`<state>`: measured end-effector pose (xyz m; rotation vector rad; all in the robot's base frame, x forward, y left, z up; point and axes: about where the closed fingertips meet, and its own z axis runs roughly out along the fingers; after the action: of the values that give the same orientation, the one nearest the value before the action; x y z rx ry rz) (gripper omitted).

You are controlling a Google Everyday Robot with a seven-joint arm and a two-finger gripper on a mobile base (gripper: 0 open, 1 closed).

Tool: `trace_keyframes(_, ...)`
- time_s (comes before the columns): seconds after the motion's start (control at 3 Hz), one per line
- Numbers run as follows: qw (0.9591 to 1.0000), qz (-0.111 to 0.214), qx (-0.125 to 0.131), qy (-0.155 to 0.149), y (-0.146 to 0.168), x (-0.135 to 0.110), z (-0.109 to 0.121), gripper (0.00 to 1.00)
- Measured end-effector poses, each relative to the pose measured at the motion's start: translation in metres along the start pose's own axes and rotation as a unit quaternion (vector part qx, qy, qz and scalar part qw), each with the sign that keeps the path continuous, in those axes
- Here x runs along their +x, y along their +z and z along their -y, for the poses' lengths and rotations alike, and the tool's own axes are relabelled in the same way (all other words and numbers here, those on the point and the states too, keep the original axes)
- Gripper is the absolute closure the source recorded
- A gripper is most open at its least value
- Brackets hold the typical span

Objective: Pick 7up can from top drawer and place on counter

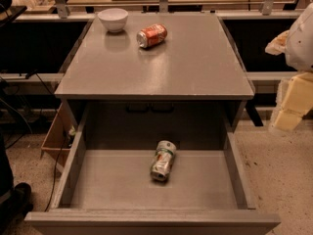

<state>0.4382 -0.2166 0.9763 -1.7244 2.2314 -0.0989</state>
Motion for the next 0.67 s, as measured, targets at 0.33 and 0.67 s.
trace_keyframes(0.33, 1.0, 0.0, 0.0, 0.0, 0.0, 0.0, 0.0, 0.0)
trace_keyframes(0.67, 0.9987, 0.03, -0.01, -0.039, 0.031, -0.014, -0.014, 0.0)
